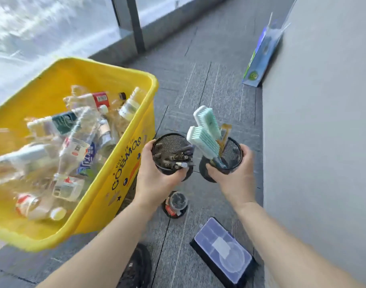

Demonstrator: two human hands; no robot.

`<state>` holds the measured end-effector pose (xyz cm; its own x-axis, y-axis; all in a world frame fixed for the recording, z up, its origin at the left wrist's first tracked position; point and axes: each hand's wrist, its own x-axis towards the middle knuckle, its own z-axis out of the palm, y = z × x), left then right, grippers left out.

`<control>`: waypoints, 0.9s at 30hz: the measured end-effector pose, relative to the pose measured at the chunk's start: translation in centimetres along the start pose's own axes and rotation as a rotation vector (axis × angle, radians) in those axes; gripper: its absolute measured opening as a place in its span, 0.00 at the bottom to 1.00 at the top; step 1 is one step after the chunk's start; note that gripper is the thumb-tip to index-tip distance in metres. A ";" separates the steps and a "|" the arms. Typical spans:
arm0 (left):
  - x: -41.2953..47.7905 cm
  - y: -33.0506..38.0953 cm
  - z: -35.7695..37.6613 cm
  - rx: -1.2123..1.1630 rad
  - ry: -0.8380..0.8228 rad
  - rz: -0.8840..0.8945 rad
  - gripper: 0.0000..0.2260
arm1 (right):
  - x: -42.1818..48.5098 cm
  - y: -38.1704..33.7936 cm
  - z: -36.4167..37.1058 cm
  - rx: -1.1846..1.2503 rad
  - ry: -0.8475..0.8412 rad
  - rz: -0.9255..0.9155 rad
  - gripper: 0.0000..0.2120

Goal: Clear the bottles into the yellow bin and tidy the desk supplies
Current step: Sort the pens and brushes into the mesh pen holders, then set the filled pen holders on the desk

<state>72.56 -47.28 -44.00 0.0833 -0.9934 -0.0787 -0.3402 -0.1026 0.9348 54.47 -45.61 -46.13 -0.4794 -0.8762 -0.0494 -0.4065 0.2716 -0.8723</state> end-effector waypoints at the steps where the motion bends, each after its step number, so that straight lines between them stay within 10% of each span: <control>1: -0.7 2.3 -1.2 -0.003 -0.002 0.034 0.40 | -0.9 -2.2 -1.4 -0.005 0.012 -0.025 0.42; 17: -17.4 39.3 -15.9 -0.206 -0.038 0.408 0.34 | -18.0 -34.4 -29.6 -0.053 0.156 -0.390 0.35; 27: -26.8 50.0 0.5 -0.316 -0.294 0.491 0.29 | -18.4 -29.0 -50.5 -0.039 0.333 -0.262 0.40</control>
<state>52.88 -25.83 4.66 -0.2870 -0.8980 0.3336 0.0220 0.3420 0.9394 35.81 -17.21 4.62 -0.5780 -0.7432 0.3370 -0.5744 0.0771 -0.8150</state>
